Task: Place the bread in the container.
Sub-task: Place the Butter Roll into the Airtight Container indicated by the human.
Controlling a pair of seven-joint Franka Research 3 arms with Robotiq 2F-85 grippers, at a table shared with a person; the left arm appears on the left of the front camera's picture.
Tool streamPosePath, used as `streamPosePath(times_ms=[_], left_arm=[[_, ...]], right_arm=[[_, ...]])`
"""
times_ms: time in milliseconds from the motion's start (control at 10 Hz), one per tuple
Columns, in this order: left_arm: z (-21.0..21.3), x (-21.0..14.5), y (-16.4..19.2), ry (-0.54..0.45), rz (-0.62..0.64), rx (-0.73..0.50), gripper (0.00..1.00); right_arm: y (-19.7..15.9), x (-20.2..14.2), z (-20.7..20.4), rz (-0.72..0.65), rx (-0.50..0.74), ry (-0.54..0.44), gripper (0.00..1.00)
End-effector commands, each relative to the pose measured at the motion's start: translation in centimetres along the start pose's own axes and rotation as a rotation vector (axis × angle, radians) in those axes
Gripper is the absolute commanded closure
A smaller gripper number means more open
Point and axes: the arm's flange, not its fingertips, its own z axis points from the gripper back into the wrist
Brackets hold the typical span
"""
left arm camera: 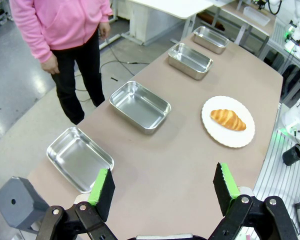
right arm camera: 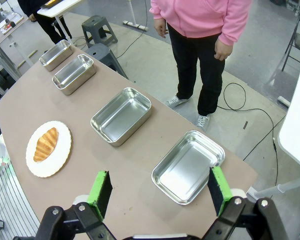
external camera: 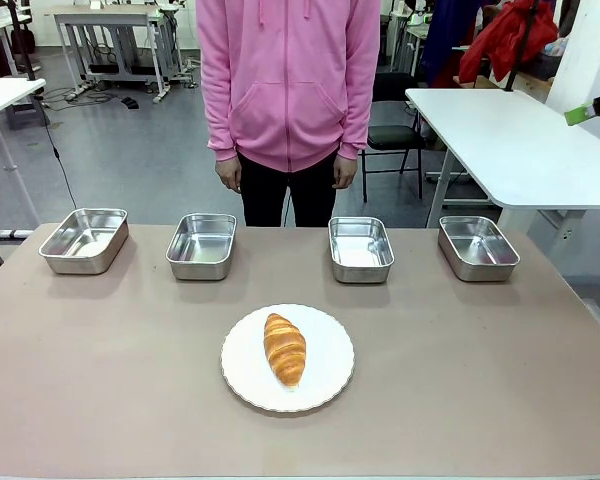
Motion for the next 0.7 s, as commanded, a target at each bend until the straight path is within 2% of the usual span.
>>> streamPosePath(times_ms=[0, 600], left_arm=[[0.15, 0.01, -0.01, -0.006, -0.001, -0.009, 0.00], [0.15, 0.01, -0.01, -0.006, -0.001, -0.009, 0.00]], right_arm=[[0.12, 0.09, -0.02, 0.003, 0.003, -0.009, 0.00], [0.12, 0.09, -0.02, 0.003, 0.003, -0.009, 0.00]])
